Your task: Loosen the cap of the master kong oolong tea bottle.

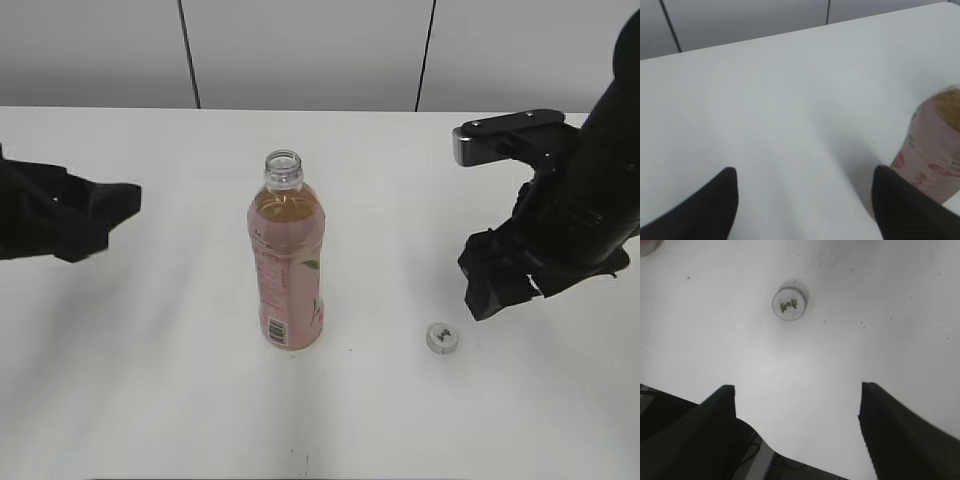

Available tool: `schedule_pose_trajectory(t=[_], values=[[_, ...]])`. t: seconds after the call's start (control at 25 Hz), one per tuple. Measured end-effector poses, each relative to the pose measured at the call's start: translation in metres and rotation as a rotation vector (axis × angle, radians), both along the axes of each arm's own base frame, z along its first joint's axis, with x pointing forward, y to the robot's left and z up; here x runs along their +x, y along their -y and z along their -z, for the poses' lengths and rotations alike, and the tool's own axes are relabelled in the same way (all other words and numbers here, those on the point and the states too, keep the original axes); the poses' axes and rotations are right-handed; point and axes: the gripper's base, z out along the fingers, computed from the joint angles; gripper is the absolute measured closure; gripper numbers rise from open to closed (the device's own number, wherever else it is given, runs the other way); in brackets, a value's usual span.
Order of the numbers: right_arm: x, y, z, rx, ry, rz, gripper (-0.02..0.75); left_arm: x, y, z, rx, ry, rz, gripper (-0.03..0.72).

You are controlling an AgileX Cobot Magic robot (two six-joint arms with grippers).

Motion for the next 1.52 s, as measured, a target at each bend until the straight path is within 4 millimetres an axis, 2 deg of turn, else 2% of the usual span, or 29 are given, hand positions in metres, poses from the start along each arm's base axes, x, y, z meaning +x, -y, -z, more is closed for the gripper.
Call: schedule_pose_trajectory(t=[0.12, 0.24, 0.4, 0.72, 0.84, 0.96, 1.2, 1.52], values=[[-0.011, 0.006, -0.004, 0.000, 0.000, -0.001, 0.160, -0.002, -0.013, -0.021, -0.014, -0.078, -0.092, 0.199], [-0.027, 0.014, -0.010, 0.004, 0.008, 0.000, 0.160, -0.015, -0.031, -0.033, -0.019, -0.167, -0.179, 0.210], [-0.053, 0.028, -0.025, 0.015, 0.032, 0.001, 0.160, -0.054, -0.052, -0.049, -0.023, -0.223, -0.242, 0.224], [-0.112, 0.058, -0.062, 0.038, 0.086, -0.013, 0.160, -0.127, -0.072, -0.071, -0.023, -0.225, -0.249, 0.254], [-0.135, 0.072, -0.071, 0.038, 0.132, -0.011, 0.160, -0.146, -0.080, -0.068, 0.025, -0.270, -0.266, 0.254], [-0.159, 0.087, -0.074, 0.054, 0.223, -0.002, 0.160, -0.157, -0.084, -0.068, 0.026, -0.246, -0.273, 0.255], [-0.198, 0.113, -0.058, 0.063, 0.364, 0.003, 0.160, -0.178, -0.088, -0.069, -0.020, -0.107, -0.244, 0.278], [-0.247, 0.140, -0.066, 0.208, 0.692, 0.026, 0.160, -0.209, -0.093, -0.070, -0.015, 0.088, -0.160, 0.293]])
